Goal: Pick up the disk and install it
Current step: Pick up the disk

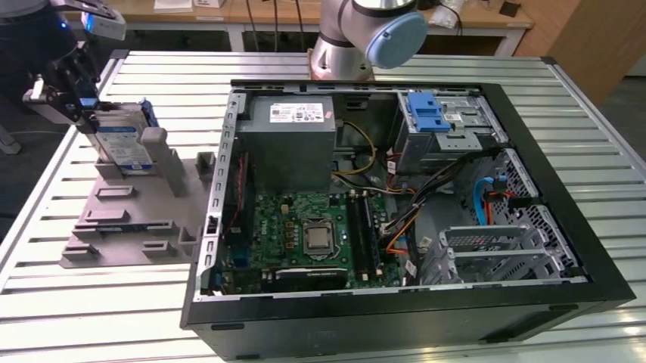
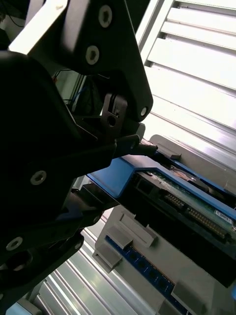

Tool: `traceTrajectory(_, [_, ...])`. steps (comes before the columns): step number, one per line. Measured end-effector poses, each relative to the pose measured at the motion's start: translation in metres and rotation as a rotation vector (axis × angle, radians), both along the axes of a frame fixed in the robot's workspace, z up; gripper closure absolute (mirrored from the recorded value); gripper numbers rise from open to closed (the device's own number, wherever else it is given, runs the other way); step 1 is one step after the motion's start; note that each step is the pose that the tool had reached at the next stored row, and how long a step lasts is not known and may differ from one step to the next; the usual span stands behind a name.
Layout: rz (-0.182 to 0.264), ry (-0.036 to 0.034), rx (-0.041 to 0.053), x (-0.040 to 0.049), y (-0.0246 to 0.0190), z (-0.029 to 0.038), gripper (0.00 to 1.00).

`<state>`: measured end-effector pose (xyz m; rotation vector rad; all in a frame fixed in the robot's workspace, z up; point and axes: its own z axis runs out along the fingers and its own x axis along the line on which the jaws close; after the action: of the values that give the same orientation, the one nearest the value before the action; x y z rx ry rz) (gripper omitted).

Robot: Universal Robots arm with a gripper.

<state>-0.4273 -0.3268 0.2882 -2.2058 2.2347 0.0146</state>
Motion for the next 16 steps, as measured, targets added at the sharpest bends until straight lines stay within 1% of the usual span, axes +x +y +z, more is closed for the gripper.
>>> traceTrajectory(6, [0.000,0.0002,-0.0001,0.0000,0.0000,-0.0006,0.52])
traceTrajectory(11, [0.000,-0.0001,0.0000,0.0000,0.0000,0.0014,0.52])
traceTrajectory(16, [0.000,0.0003,-0.0001,0.0000,0.0000,0.0014,0.52])
